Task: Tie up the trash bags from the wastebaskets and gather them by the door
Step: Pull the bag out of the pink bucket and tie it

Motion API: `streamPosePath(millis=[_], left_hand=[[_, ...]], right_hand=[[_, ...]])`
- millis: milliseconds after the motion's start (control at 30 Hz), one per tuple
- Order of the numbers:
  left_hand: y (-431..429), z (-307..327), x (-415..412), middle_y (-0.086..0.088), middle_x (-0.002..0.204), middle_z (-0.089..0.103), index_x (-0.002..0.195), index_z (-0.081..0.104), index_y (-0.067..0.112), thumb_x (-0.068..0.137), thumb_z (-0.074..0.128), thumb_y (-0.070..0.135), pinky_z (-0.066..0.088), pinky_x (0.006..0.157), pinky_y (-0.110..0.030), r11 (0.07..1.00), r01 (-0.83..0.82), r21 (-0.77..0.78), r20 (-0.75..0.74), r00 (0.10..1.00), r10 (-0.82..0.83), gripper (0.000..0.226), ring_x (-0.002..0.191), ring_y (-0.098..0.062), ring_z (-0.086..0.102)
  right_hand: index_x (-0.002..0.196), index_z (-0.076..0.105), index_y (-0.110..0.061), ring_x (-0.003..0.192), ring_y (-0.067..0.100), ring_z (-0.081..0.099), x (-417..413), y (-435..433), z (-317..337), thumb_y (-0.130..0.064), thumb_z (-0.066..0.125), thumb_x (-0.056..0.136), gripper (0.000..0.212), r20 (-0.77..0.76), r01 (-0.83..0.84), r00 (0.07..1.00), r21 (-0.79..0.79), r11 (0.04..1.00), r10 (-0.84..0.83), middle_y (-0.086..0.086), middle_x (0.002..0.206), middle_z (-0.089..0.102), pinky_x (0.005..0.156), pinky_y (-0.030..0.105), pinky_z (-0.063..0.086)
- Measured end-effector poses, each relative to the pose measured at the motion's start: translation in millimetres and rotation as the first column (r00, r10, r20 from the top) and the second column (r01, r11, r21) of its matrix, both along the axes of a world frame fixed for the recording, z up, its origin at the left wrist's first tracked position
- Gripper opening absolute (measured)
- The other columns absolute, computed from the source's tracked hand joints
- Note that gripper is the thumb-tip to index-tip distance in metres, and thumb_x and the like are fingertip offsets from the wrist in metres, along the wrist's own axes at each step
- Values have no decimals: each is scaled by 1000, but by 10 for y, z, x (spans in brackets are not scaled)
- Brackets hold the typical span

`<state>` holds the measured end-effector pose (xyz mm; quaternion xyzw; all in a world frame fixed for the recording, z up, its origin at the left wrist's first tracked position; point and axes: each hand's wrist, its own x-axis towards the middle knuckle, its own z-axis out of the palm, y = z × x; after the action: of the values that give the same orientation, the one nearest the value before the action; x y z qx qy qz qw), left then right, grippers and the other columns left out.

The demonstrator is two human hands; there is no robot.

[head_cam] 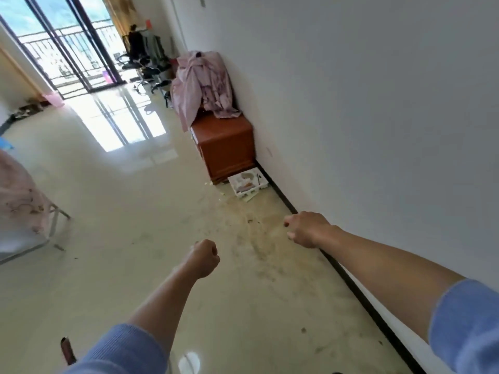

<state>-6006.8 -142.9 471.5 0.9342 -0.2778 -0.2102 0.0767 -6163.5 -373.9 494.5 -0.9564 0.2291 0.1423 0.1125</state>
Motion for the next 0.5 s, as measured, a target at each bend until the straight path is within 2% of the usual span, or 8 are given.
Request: streamPosePath(millis=[200, 300, 367, 433, 500], left_hand=[[410, -73, 1002, -4, 104, 68, 96, 66, 22, 86, 54, 25, 41, 69, -24, 979, -197, 51, 2, 980, 197, 16, 90, -23, 62], [441, -74, 1586, -5, 106, 68, 100, 66, 21, 87, 54, 25, 47, 73, -27, 951, -304, 49, 14, 953, 304, 18, 94, -25, 63], [436, -47, 1967, -6, 109, 68, 102, 66, 19, 88, 54, 25, 49, 77, -29, 924, -382, 21, 18, 924, 382, 20, 96, -25, 64], [442, -9, 2288, -6, 108, 68, 101, 67, 20, 88, 53, 26, 47, 74, -28, 892, -453, -3, 7, 892, 453, 20, 95, -25, 65], [498, 27, 2557, -5, 103, 70, 100, 68, 21, 87, 53, 26, 46, 71, -26, 851, -524, -31, -8, 852, 524, 21, 92, -24, 66]], right_hand=[[130, 52, -28, 103, 27, 61, 1630, 62, -189, -35, 52, 91, 39, -28, -241, 970, -6, 971, 240, 7, 127, 59, 73, 33, 46], [127, 54, -30, 100, 25, 62, 2512, -16, -303, -36, 53, 91, 37, -4, -333, 943, -10, 943, 333, 4, 123, 62, 72, 33, 48], [126, 55, -31, 96, 22, 62, 3109, -64, -301, -37, 53, 91, 36, 12, -397, 918, -34, 917, 397, 3, 121, 63, 66, 31, 46], [126, 55, -30, 91, 21, 61, 3674, -71, -257, -37, 53, 92, 35, 20, -458, 888, -55, 887, 460, 2, 119, 64, 61, 30, 41], [126, 56, -29, 96, 22, 62, 4210, -4, -189, -35, 53, 92, 35, 24, -520, 852, -67, 852, 522, 3, 119, 64, 64, 29, 39]])
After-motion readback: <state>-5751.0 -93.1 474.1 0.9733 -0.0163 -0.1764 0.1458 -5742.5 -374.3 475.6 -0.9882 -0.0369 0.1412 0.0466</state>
